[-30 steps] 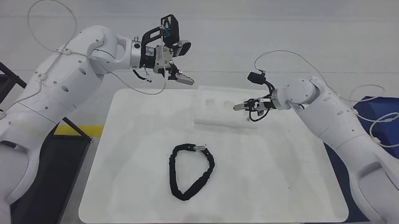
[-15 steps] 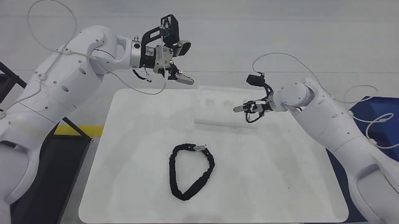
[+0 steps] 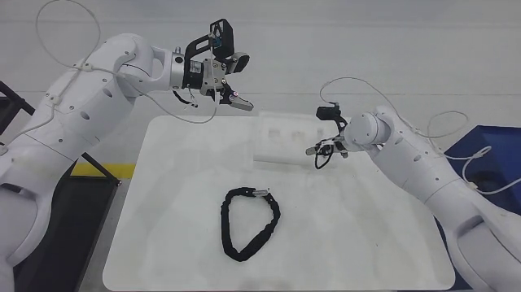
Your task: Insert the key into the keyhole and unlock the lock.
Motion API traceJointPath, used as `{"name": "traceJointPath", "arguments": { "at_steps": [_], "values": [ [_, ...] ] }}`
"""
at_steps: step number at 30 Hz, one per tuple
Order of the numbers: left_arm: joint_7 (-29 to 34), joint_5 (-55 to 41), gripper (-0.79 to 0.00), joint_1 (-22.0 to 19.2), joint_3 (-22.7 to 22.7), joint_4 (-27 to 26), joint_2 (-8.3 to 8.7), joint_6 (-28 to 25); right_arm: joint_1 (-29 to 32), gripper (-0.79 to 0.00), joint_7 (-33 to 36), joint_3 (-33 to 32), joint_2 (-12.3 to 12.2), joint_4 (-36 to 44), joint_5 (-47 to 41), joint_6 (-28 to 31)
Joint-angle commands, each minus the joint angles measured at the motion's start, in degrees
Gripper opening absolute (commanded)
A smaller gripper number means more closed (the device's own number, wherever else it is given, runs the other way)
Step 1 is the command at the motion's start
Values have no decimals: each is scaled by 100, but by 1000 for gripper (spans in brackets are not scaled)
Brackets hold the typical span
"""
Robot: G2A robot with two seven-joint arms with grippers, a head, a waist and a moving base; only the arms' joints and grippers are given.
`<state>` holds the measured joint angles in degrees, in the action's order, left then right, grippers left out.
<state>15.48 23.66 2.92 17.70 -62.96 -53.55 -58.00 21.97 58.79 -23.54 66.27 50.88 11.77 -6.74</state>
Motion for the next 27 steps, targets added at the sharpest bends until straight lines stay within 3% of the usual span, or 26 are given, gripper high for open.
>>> {"name": "traceJointPath", "arguments": {
  "at_steps": [1, 4, 9, 21, 27],
  "values": [
    [0, 0, 0, 0, 0, 0, 0, 0, 20, -86, -35, 18, 51, -74, 54, -7],
    [0, 0, 0, 0, 0, 0, 0, 0, 18, -286, -67, 88, 127, -167, 268, -58],
    [0, 0, 0, 0, 0, 0, 0, 0, -2, -400, -112, 195, 261, -245, 622, -185],
    [0, 0, 0, 0, 0, 0, 0, 0, 31, -508, -311, 167, 536, -731, 847, -215],
    [0, 0, 0, 0, 0, 0, 0, 0, 49, -631, -404, 118, 680, -1011, 843, -177]
  ]
}}
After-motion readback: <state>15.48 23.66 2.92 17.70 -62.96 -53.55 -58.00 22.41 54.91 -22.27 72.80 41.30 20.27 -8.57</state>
